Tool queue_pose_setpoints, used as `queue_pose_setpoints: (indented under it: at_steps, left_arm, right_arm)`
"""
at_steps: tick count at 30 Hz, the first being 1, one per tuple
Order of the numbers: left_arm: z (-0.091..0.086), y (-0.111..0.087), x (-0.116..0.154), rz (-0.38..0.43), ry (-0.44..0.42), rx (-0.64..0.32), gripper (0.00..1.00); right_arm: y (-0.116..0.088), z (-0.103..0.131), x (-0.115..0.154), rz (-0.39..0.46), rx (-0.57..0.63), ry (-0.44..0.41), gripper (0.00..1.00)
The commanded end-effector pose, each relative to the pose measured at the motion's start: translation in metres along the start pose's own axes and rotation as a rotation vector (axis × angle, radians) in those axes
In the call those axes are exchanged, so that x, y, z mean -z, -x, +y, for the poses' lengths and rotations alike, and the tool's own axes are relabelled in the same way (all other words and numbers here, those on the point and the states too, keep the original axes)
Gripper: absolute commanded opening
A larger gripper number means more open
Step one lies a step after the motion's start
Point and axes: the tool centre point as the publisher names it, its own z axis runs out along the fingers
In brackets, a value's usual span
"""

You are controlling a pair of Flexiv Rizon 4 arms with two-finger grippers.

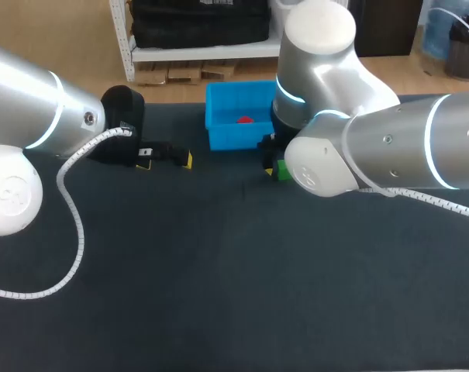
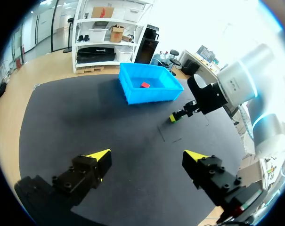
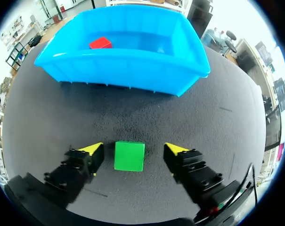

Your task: Use the left arm to pick the red cube and place it into the blue plastic box first, then use the right arm to grasp the green cube and put it into the same blue plastic box after the first action is fully finished.

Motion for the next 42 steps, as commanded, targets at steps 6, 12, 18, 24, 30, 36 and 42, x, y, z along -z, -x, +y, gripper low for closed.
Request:
queue_pose_setpoints:
  at_steps: [6, 12, 18, 24, 30, 36, 42]
  left_arm:
    - [0.002, 0.000, 0.000, -0.002, -0.009, -0.002, 1.00]
    - [0.002, 0.000, 0.000, -0.002, -0.009, -0.002, 1.00]
    - [0.002, 0.000, 0.000, -0.002, -0.009, -0.002, 1.00]
    - [0.002, 0.000, 0.000, -0.002, -0.009, -0.002, 1.00]
    - [0.002, 0.000, 0.000, -0.002, -0.009, -0.002, 1.00]
    - [0.002, 0.000, 0.000, -0.002, -0.009, -0.002, 1.00]
    - [0.002, 0.000, 0.000, -0.002, -0.009, -0.002, 1.00]
  right_arm:
    - [0.001, -0.003, -0.008, 0.014, -0.006, 0.007, 0.00]
    - [0.000, -0.005, -0.010, 0.024, -0.013, 0.011, 0.00]
    - [0.001, -0.006, -0.008, 0.022, -0.018, 0.010, 0.00]
    - [0.000, -0.005, 0.003, 0.005, -0.025, 0.024, 0.00]
    - [0.004, -0.005, 0.024, -0.030, -0.034, 0.050, 0.00]
    - [0.010, -0.004, 0.067, -0.084, -0.045, 0.089, 0.00]
    - [0.015, -0.001, 0.111, -0.132, -0.025, 0.110, 0.00]
